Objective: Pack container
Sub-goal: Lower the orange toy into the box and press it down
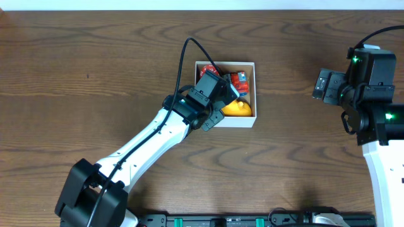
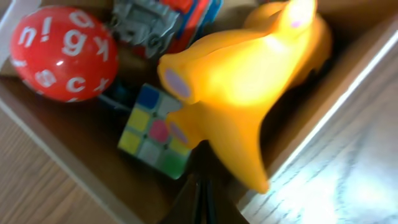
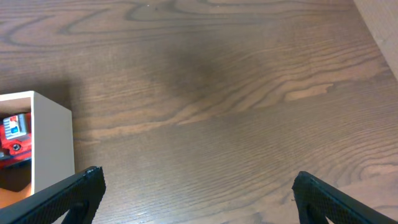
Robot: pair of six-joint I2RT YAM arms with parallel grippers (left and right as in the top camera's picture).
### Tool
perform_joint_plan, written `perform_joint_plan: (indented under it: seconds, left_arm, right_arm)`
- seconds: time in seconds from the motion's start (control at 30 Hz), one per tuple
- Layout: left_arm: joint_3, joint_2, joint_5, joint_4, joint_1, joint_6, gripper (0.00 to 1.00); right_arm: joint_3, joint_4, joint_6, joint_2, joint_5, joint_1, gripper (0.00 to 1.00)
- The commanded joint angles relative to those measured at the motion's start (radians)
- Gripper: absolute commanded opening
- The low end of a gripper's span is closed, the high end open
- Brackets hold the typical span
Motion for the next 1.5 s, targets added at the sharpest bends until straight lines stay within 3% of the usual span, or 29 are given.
perform_joint_plan:
  seconds: [0.0,0.57,0.83,1.0,1.47]
  left_arm:
    - [0.018,0.006,0.066,0.007,-0.006,-0.005,0.06]
    - [0.018,0.019,0.089,0.178,-0.005,-0.004,0.06]
    - [0.018,0.13,0.086,0.264,-0.005,-0.002,0.06]
    - [0.019,0.145,-0.085,0.27,-0.005,0.027,0.06]
    - [0.03,0.117,-0.098,0.285,-0.005,0.027,0.06]
  right_arm:
    - [0.01,-0.001,0.014,0.0,0.01,-0.008,0.99]
    - [0.01,-0.001,0.014,0.0,0.01,-0.008,0.99]
    - [0.01,-0.001,0.014,0.0,0.01,-0.008,0.99]
    - [0.01,-0.001,0.014,0.0,0.01,-0.008,0.99]
    - [0.01,-0.001,0.014,0.0,0.01,-0.008,0.99]
